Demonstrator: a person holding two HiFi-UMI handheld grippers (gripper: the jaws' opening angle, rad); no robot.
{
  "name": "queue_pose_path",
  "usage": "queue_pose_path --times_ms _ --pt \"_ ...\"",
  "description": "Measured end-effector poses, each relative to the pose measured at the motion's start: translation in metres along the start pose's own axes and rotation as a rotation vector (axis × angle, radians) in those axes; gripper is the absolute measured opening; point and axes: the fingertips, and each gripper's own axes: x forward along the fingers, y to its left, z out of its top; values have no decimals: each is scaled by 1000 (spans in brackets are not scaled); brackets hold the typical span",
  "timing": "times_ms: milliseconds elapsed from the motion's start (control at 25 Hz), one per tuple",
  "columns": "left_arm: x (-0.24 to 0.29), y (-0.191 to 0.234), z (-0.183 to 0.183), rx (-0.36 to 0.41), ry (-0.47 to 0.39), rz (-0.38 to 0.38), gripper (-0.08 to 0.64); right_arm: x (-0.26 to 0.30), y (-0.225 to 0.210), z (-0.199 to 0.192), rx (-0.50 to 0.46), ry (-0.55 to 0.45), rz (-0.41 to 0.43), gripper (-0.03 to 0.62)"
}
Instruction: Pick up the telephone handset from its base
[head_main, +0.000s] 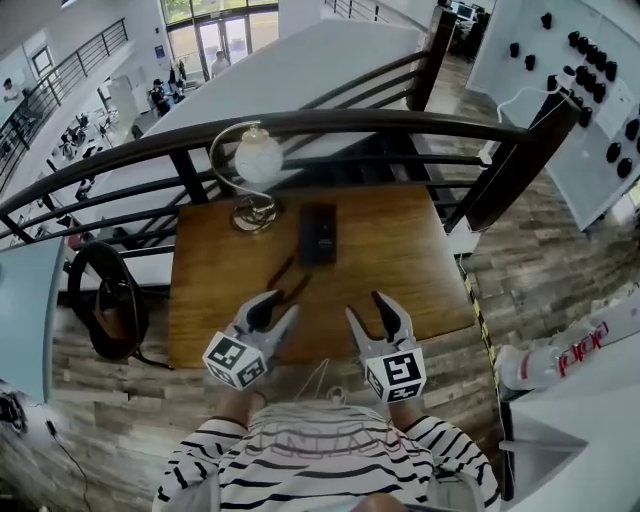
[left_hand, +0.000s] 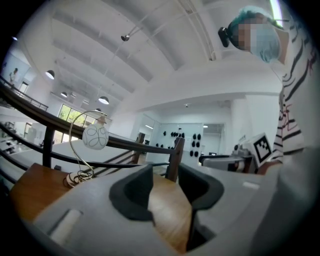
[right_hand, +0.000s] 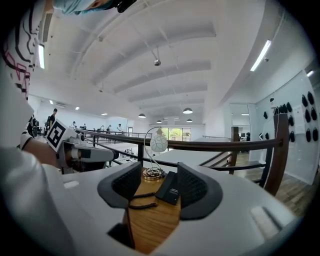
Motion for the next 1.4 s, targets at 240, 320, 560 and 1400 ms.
queue_pose_path --times_ms 240,320,560,1400 --pt "32 1 -5 9 -10 87 158 5 -34 -9 -19 -2 90 212" --pt "41 4 -2 3 -13 105 158 9 -42 -12 -25 2 111 212" --pt "59 31 16 -5 -30 134 158 30 -53 -19 -17 15 134 212" --pt "161 182 35 -27 95 -22 169 185 -77 -42 9 129 27 212"
